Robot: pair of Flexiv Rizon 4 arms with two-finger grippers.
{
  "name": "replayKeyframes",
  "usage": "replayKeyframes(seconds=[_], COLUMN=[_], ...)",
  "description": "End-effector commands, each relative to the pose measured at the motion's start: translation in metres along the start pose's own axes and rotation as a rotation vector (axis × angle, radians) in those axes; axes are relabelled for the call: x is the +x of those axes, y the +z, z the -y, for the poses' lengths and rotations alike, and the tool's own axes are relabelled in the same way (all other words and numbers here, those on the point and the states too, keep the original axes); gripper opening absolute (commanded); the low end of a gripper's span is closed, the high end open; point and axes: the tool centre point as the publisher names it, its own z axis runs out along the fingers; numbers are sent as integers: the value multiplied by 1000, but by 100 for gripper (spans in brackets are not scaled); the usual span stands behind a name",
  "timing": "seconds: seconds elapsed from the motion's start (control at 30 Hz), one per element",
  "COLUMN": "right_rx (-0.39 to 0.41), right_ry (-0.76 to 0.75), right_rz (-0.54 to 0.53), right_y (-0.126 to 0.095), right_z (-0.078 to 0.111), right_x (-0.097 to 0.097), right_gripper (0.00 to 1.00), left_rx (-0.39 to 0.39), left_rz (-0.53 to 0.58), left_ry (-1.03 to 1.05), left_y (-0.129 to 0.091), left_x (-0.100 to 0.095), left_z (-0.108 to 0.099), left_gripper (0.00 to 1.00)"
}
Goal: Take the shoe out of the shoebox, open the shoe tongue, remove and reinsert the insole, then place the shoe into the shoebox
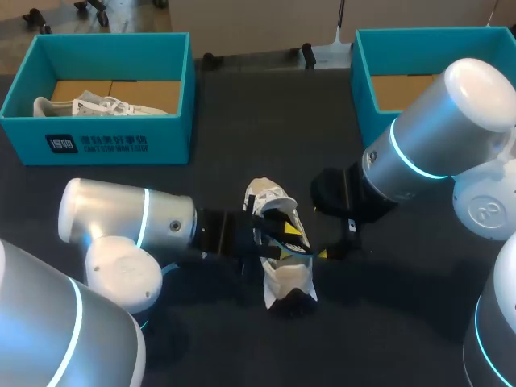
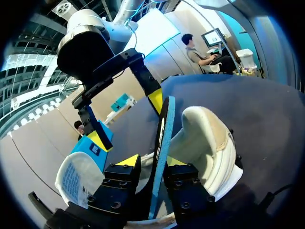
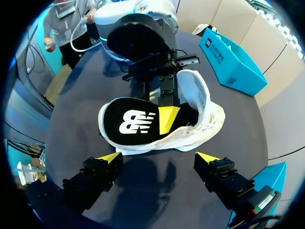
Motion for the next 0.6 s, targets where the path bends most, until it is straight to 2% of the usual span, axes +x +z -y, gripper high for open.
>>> replayKeyframes(seconds=[0.03,0.07,0.2,0.6], right_rx=[-3,-3,-3,-3], right_ry=[-1,-1,-1,-1], right_rz=[0,0,0,0], right_y=[1,1,1,1], right_z=[1,1,1,1], right_x=[1,1,1,1], right_gripper=[100,100,100,100], left_rx=[14,16,26,7], left_rz=[-1,-2,-25,-10], left_ry=[1,1,-9,53], left_y=[-11,-11,-8,11], left_x=[3,4,10,7], left_z=[9,11,10,-18], left_gripper=[22,21,0,0])
